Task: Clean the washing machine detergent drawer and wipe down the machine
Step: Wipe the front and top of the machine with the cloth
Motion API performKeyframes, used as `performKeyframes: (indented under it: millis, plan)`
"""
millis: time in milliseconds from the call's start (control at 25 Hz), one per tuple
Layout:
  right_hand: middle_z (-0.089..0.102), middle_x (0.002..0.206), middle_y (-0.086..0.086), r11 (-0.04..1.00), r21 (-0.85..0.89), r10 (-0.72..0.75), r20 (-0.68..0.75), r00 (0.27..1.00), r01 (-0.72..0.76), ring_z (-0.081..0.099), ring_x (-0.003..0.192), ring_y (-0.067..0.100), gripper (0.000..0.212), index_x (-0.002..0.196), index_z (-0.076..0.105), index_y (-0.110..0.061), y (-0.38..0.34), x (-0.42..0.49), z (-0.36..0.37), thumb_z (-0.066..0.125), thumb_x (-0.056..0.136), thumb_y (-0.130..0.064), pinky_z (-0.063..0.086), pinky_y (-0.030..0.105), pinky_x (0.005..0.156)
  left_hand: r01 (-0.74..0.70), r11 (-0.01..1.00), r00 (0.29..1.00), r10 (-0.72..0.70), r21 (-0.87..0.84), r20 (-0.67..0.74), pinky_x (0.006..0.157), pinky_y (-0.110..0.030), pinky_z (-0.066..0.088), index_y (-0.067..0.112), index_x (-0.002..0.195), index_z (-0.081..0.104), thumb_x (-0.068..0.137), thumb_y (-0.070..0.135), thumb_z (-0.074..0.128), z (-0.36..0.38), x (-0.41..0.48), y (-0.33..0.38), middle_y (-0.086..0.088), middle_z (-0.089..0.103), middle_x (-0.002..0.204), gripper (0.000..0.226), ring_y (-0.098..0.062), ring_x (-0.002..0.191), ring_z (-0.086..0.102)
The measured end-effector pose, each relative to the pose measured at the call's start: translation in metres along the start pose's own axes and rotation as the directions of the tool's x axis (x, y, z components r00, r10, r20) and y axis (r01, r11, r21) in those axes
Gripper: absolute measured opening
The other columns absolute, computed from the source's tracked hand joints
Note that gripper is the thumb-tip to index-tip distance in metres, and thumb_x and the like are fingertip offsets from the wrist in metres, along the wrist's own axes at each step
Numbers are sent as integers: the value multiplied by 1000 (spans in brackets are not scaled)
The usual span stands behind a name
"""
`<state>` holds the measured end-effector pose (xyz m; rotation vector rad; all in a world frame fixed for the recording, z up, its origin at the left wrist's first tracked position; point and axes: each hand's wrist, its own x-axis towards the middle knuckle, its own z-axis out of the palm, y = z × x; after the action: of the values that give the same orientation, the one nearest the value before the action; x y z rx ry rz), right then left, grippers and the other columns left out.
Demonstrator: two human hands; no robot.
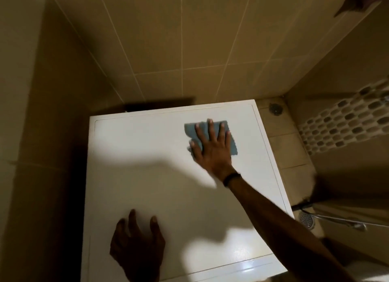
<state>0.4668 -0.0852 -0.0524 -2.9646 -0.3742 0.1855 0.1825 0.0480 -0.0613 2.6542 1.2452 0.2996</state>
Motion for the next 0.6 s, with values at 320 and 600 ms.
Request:
performKeyframes:
  millis: [320, 600]
  plan:
    - [9, 167, 16, 955, 103, 280, -2, 960, -278, 0, 148, 54, 70, 158, 17, -36, -22, 71, -15, 22, 95, -65, 6, 70, 116, 44, 998, 998, -43, -33, 50, 100, -58, 38, 11, 139, 63, 89, 51, 61, -3, 5, 3, -24, 56, 136, 64, -47, 118, 53]
    - [10, 167, 14, 960, 119, 267, -120, 956, -254, 2, 149, 53, 70, 159, 19, -32, -8, 36, 0, 23, 97, -63, 10, 68, 116, 49, 998, 996, -46, -34, 82, 100, -56, 40, 10, 140, 63, 87, 51, 64, -5, 3, 5, -24, 57, 136, 67, -45, 119, 54]
